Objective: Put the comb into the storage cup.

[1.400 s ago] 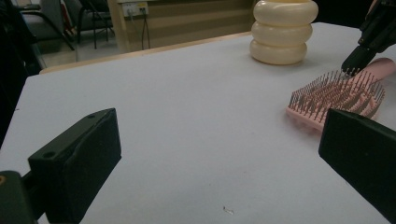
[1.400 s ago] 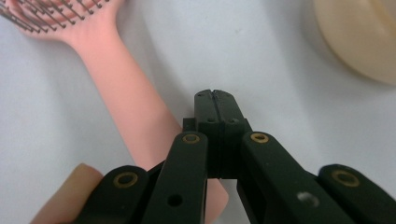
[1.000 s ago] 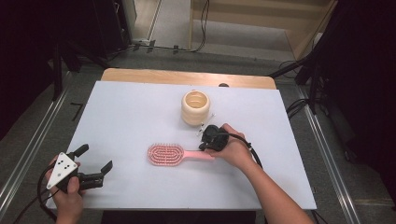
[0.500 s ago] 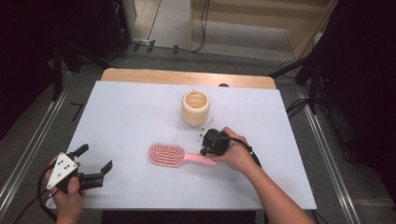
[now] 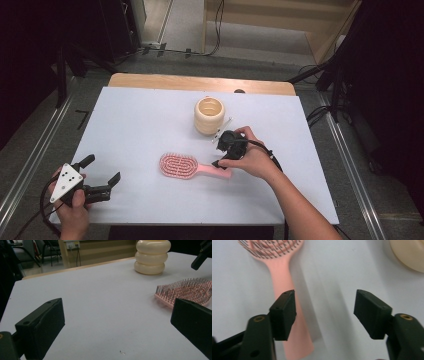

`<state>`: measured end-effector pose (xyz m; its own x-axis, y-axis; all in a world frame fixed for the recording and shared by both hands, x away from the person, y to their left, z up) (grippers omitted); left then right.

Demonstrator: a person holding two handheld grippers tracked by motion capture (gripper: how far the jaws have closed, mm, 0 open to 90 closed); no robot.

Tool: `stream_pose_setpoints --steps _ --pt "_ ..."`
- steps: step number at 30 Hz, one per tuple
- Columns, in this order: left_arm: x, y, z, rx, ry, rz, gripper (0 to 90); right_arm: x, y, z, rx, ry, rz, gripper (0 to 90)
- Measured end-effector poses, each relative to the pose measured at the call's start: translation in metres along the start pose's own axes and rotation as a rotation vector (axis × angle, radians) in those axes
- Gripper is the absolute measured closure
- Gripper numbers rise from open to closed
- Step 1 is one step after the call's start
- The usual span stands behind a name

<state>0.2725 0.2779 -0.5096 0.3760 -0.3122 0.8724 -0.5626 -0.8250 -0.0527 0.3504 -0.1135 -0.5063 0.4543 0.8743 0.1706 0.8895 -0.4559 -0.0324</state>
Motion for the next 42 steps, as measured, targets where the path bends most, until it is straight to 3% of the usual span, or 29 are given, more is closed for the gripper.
stream_pose_setpoints --steps 5,7,8,11,19,26,33,37,42 --pt "0.000 0.000 0.000 0.000 -0.001 0.001 0.0 0.005 -0.007 -0.002 0.035 -0.015 -0.047 11.1" --pt "0.000 0.000 0.000 0.000 -0.001 0.002 0.0 0.007 -0.011 0.001 0.041 -0.035 -0.069 0.0" --pt "0.000 0.000 0.000 0.000 -0.001 0.002 0.0 0.008 -0.014 0.002 0.059 -0.053 -0.063 0.0" --pt "0.000 0.000 0.000 0.000 -0.001 0.002 0.0 0.012 -0.019 0.004 0.054 -0.070 -0.058 0.0" --pt "0.000 0.000 0.000 -0.001 0.001 0.001 0.0 0.021 -0.027 0.013 0.077 -0.079 -0.099 0.0" --pt "0.000 0.000 0.000 -0.001 0.001 0.001 0.0 0.027 -0.034 0.019 0.057 -0.094 -0.115 13.2" --pt "0.000 0.000 0.000 -0.002 0.000 0.002 0.0 0.030 -0.036 0.025 0.022 -0.126 -0.136 34.7" --pt "0.000 0.000 0.000 -0.003 0.001 0.002 0.0 0.032 -0.036 0.026 0.001 -0.122 -0.150 43.7" --pt "0.000 0.000 0.000 -0.003 0.000 0.002 0.0 0.034 -0.037 0.026 0.008 -0.112 -0.163 52.9"
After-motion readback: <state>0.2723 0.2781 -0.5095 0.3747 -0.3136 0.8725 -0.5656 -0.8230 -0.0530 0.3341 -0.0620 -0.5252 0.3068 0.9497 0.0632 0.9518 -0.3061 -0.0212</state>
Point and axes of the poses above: each handheld gripper's, and its own axes: z roughly forward along the jaws, x roughly out of its top, y roughly to its right, the point moved 5 cm from there along z, roughly forward along the jaws, and after that the axes turned 13 degrees about -y, right-handed, at the moved point
